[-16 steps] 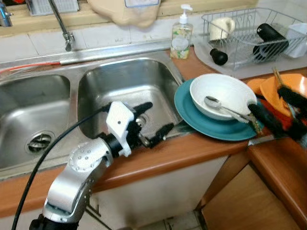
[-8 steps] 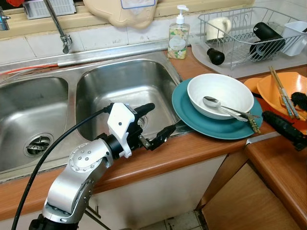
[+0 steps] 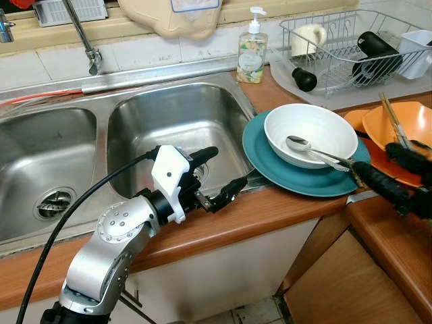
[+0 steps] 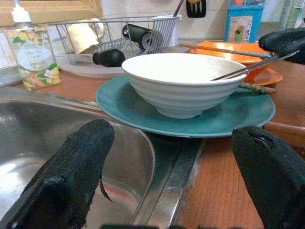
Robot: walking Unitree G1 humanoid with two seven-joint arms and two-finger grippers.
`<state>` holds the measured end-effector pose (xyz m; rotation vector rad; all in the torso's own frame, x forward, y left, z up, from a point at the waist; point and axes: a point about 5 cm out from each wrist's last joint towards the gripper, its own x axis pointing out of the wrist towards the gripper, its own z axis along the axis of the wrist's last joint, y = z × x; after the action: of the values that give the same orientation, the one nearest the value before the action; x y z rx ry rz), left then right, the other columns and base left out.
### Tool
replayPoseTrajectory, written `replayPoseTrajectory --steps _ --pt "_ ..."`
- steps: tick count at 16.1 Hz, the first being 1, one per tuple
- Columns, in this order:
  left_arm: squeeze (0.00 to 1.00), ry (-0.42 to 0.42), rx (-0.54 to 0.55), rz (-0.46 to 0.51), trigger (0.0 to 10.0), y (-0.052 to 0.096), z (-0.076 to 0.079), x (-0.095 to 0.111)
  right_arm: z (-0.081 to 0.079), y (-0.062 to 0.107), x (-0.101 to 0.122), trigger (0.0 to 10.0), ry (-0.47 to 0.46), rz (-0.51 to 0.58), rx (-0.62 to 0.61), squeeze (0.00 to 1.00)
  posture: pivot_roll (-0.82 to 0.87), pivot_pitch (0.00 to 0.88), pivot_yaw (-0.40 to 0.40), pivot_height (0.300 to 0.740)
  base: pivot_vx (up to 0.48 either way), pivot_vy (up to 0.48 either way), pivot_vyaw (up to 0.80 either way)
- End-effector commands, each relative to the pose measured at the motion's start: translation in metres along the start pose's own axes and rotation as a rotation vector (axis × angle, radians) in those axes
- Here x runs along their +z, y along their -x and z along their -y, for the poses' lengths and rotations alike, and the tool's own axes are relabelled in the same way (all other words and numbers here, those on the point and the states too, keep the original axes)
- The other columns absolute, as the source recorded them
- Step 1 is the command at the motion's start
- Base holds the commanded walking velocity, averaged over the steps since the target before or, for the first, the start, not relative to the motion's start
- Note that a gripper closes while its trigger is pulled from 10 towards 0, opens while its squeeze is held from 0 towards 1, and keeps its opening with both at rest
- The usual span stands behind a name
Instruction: Kitchen organization
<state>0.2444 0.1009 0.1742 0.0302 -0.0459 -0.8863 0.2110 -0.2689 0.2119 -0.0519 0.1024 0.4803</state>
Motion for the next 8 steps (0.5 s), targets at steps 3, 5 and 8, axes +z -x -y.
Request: replayPoseTrajectory --steps 3,5,8 --pt "0.0 -0.006 -0.017 0.001 10.0 0.0 0.004 0.002 -0.004 -0.01 0.0 0.0 -0.022 0.017 0.006 0.0 -0.05 0.0 0.063 0.74 0.0 0.0 0.0" --pt "0.0 -0.003 -0.014 0.003 10.0 0.0 0.004 0.002 -0.008 -0.016 -0.002 0.0 -0.044 0.021 0.025 0.0 -0.05 0.0 0.054 0.74 0.0 0.0 0.0" --pt "0.0 0.001 -0.01 0.007 10.0 0.0 0.005 0.003 -0.011 -0.023 -0.006 0.0 -0.076 0.021 0.041 0.0 -0.04 0.0 0.045 0.74 0.0 0.0 0.0"
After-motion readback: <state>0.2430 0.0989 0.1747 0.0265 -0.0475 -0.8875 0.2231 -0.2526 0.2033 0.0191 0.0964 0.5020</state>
